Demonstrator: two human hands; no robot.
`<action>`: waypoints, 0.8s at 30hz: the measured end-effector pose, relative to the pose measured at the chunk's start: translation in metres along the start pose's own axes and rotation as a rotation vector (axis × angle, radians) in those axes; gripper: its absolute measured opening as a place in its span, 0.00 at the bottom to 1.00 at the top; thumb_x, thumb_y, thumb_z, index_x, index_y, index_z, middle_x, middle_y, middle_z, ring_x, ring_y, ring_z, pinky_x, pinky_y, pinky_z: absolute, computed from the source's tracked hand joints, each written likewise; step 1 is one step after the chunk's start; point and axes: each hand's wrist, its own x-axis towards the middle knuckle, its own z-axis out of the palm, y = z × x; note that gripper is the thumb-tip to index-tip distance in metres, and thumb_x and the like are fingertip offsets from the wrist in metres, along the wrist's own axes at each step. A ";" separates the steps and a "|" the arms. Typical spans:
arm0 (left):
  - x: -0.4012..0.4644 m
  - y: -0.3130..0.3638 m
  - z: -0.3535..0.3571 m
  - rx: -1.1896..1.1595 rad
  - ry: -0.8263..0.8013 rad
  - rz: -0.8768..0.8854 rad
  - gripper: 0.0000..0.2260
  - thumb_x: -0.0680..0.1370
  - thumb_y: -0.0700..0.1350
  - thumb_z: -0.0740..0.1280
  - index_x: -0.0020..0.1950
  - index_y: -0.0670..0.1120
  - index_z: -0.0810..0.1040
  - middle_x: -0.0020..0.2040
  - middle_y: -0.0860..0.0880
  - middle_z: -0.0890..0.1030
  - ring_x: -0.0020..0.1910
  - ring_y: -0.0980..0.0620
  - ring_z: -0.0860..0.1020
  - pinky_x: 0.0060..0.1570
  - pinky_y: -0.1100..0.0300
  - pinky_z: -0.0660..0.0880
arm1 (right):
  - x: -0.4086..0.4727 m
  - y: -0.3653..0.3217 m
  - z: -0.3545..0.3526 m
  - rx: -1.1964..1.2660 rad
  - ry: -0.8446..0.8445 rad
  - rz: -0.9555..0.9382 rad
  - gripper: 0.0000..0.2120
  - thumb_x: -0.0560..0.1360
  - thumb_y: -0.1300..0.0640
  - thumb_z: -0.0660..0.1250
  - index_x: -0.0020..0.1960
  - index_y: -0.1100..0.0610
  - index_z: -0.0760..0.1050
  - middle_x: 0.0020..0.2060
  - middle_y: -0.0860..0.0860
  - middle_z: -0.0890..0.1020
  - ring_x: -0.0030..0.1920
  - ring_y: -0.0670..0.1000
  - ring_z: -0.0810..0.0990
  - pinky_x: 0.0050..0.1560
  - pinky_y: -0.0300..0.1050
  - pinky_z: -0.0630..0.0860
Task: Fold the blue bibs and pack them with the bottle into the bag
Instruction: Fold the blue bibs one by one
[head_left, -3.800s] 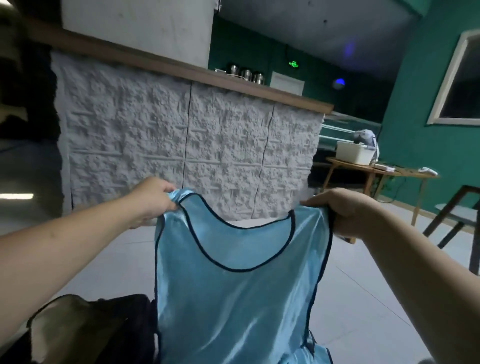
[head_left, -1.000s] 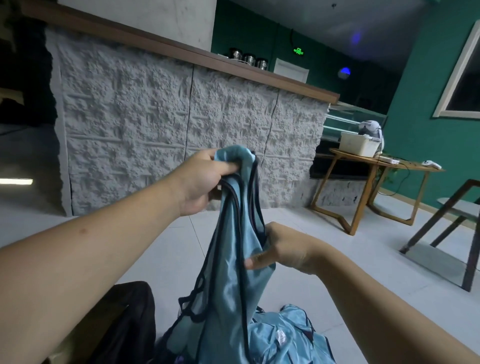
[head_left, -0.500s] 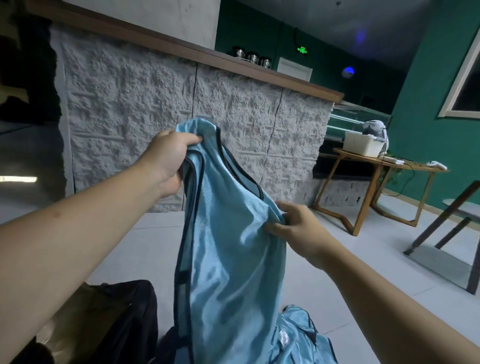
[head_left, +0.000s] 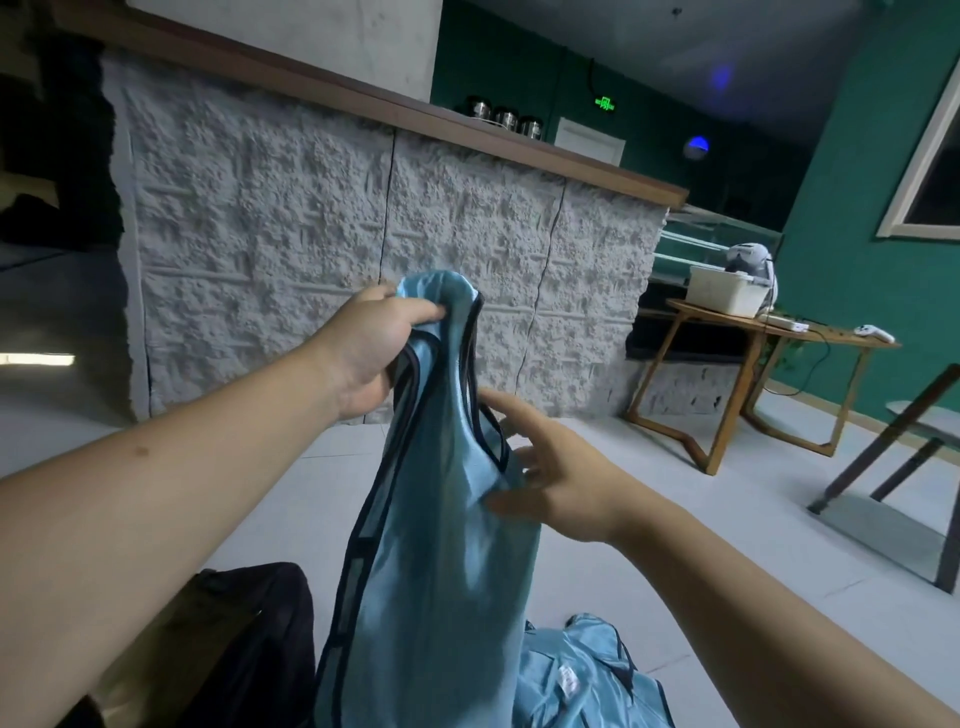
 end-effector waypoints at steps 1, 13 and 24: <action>0.000 -0.001 0.001 0.009 -0.020 -0.005 0.16 0.79 0.38 0.68 0.66 0.36 0.76 0.55 0.34 0.84 0.47 0.39 0.85 0.56 0.40 0.81 | 0.001 -0.001 0.001 0.046 0.019 0.003 0.37 0.73 0.64 0.77 0.76 0.43 0.67 0.62 0.46 0.78 0.55 0.54 0.84 0.55 0.49 0.83; 0.002 -0.011 0.000 0.025 -0.079 0.010 0.09 0.81 0.33 0.64 0.52 0.41 0.83 0.45 0.41 0.86 0.46 0.42 0.84 0.55 0.46 0.81 | 0.003 0.002 0.024 -0.016 -0.025 0.080 0.16 0.74 0.44 0.76 0.42 0.56 0.80 0.37 0.55 0.82 0.38 0.51 0.78 0.45 0.52 0.77; 0.007 -0.022 -0.010 0.041 0.050 -0.006 0.10 0.80 0.36 0.69 0.61 0.38 0.80 0.50 0.40 0.87 0.47 0.42 0.86 0.52 0.46 0.83 | -0.007 -0.010 0.006 -0.420 -0.336 0.226 0.12 0.74 0.48 0.76 0.51 0.54 0.84 0.44 0.52 0.86 0.45 0.53 0.83 0.50 0.50 0.80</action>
